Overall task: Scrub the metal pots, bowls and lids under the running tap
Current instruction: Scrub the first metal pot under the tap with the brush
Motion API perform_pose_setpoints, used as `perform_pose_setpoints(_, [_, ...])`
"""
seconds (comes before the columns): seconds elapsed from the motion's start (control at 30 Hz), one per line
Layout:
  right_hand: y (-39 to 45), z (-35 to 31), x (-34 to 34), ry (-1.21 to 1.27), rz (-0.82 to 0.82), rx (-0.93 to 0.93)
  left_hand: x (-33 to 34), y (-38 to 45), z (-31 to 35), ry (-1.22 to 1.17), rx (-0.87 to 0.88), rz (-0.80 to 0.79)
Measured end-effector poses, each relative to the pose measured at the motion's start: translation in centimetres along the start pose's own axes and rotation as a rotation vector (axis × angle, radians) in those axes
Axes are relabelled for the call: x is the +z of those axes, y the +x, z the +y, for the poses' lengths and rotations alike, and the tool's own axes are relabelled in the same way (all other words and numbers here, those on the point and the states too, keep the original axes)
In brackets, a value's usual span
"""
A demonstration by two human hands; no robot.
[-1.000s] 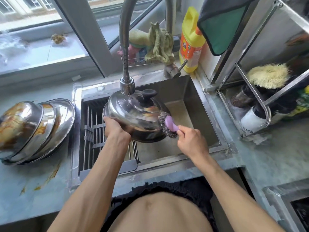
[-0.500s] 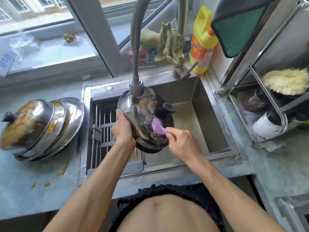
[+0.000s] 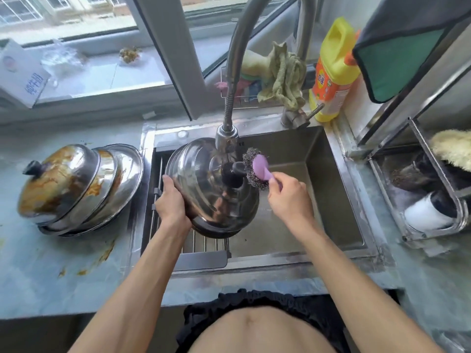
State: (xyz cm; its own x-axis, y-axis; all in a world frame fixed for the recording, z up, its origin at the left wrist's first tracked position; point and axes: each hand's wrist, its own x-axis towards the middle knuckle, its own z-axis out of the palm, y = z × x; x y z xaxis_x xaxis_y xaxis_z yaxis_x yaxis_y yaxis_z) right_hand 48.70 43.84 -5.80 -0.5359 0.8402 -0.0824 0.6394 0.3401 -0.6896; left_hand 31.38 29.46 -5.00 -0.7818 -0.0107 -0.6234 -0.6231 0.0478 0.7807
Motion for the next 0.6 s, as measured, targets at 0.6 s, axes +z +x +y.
perform_pose_setpoints(0.6, [4.4, -7.2, -1.3, -0.413, -0.212, -0.095, -1.1, 3.4, 1.4, -0.047, -0.086, 0.049])
